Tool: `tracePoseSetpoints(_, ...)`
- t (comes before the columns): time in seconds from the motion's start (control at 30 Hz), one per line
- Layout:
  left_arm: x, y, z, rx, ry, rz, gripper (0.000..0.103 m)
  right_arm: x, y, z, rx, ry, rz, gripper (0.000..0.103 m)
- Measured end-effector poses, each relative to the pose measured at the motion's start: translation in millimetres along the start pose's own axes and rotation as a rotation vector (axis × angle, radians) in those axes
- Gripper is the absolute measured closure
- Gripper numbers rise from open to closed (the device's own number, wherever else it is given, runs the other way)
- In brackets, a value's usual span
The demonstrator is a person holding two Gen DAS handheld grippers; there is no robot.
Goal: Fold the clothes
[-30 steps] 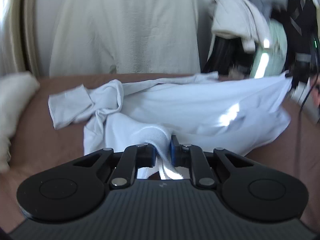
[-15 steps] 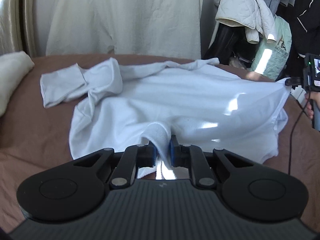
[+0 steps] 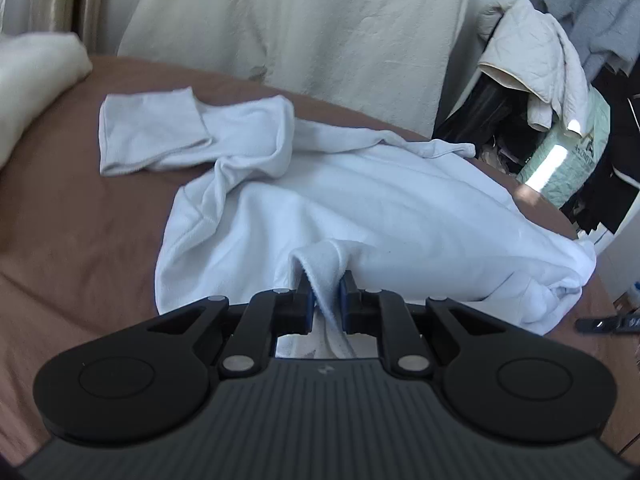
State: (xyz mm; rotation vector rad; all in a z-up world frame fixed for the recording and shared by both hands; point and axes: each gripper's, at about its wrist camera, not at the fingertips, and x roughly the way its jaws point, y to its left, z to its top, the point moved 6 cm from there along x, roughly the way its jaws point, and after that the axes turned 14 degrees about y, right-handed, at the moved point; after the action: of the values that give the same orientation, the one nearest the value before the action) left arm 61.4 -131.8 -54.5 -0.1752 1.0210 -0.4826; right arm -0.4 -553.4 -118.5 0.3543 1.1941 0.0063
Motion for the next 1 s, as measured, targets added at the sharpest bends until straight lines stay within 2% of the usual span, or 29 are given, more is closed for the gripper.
tracePoseSetpoints(0.1,4,3,0,-0.01,0.002,-0.003,0.091,17,-9,5,0.128,0.028,0.007,0.05)
tracePoseSetpoints(0.3,9,0,-4,0.018,0.004,0.026,0.091,32,-70,29,0.341,-0.073,-0.042,0.05)
tracePoseSetpoints(0.37,7,-1,-5,0.024,0.003,0.029,0.091,39,-85,36,0.369,-0.086,-0.054,0.062)
tracePoseSetpoints(0.4,6,-2,-5,0.027,0.003,0.026,0.091,43,-91,40,0.38,-0.088,-0.063,0.087)
tracePoseSetpoints(0.43,5,-3,-6,0.029,0.002,0.022,0.091,44,-92,43,0.365,-0.093,-0.075,0.098)
tracePoseSetpoints(0.47,3,-4,-6,0.031,0.002,0.02,0.091,45,-93,46,0.351,-0.101,-0.089,0.099)
tracePoseSetpoints(0.57,-3,-10,-9,0.042,0.009,0.019,0.094,3,-76,43,0.321,-0.264,-0.208,0.099)
tracePoseSetpoints(0.63,-9,-18,-12,0.065,0.012,0.021,0.094,-36,-61,27,0.284,-0.358,-0.299,0.099)
tracePoseSetpoints(0.7,-17,-27,-16,0.085,0.015,-0.002,0.094,-68,-57,9,0.265,-0.389,-0.398,0.099)
tracePoseSetpoints(0.77,-25,-37,-22,0.088,0.029,-0.057,0.094,-97,-66,-11,0.302,-0.411,-0.448,0.099)
tracePoseSetpoints(0.83,-33,-49,-32,0.12,0.042,-0.074,0.096,-127,-79,-37,0.379,-0.404,-0.489,0.099)
tracePoseSetpoints(0.9,-39,-65,-46,0.207,0.058,-0.058,0.096,-152,-86,-71,0.435,-0.392,-0.528,0.099)
tracePoseSetpoints(0.93,-43,-73,-53,0.249,0.066,-0.05,0.096,-159,-87,-87,0.418,-0.368,-0.561,0.099)
tracePoseSetpoints(1.0,-46,-79,-65,0.298,0.083,-0.034,0.096,-147,-99,-111,0.4,-0.279,-0.617,0.099)
